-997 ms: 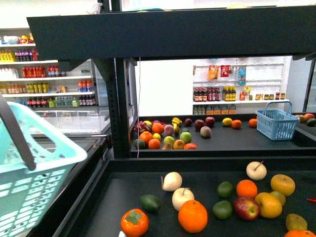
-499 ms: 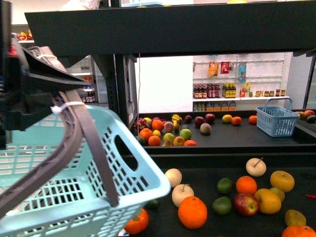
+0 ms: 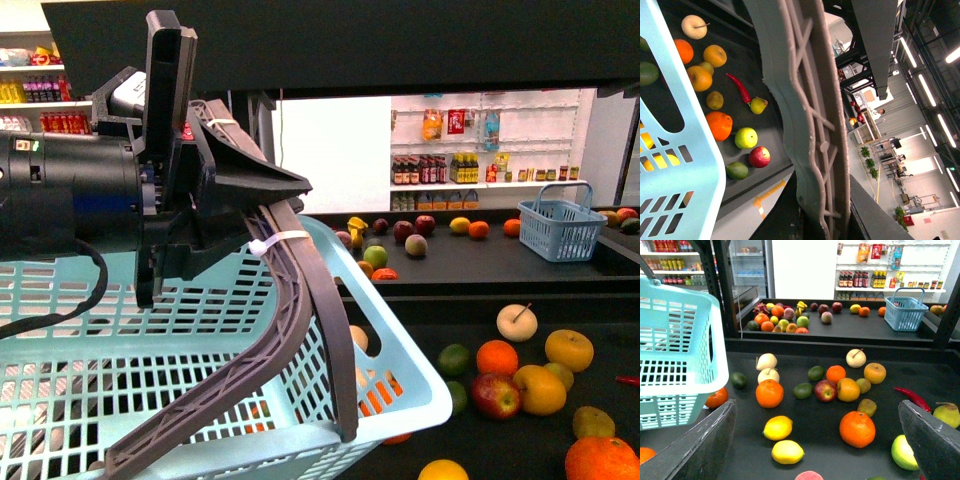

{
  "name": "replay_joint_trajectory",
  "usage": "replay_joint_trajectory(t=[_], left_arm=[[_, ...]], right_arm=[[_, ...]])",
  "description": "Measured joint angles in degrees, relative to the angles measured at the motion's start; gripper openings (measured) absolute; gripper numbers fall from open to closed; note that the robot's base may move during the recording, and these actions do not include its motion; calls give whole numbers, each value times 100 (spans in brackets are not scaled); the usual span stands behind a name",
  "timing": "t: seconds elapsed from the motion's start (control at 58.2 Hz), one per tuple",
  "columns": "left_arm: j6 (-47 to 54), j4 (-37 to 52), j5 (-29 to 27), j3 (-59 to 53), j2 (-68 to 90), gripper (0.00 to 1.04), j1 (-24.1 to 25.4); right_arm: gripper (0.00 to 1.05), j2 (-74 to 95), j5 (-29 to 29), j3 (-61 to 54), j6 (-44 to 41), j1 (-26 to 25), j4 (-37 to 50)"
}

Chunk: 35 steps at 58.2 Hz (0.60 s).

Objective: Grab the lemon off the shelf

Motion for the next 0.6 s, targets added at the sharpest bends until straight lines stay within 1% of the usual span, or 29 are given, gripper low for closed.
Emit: replay_joint_trajectory(t=[0.327, 0.344, 0.361, 0.396, 0.447, 0.533, 0.602], left_arm=[[-68, 90, -144, 289, 365, 11, -190], [-66, 90, -149, 289, 367, 11, -190], [-63, 90, -179, 291, 369, 11, -190], [-68, 90, -195, 291, 369, 11, -188], [-63, 90, -208, 302, 369, 11, -188], [-39, 90, -203, 313, 372, 11, -190], [-48, 90, -205, 313, 372, 11, -188]], right_arm=[[97, 7, 42, 0, -2, 4, -9], [97, 90, 269, 28, 4, 74, -140], [97, 313, 761, 166, 13, 188, -490], [97, 1054, 1257, 376, 68, 138, -717], [97, 1956, 1204, 483, 120, -90, -437], [97, 3847, 662, 752, 334, -481, 492], [97, 5206, 330, 1099, 531, -570, 1093]])
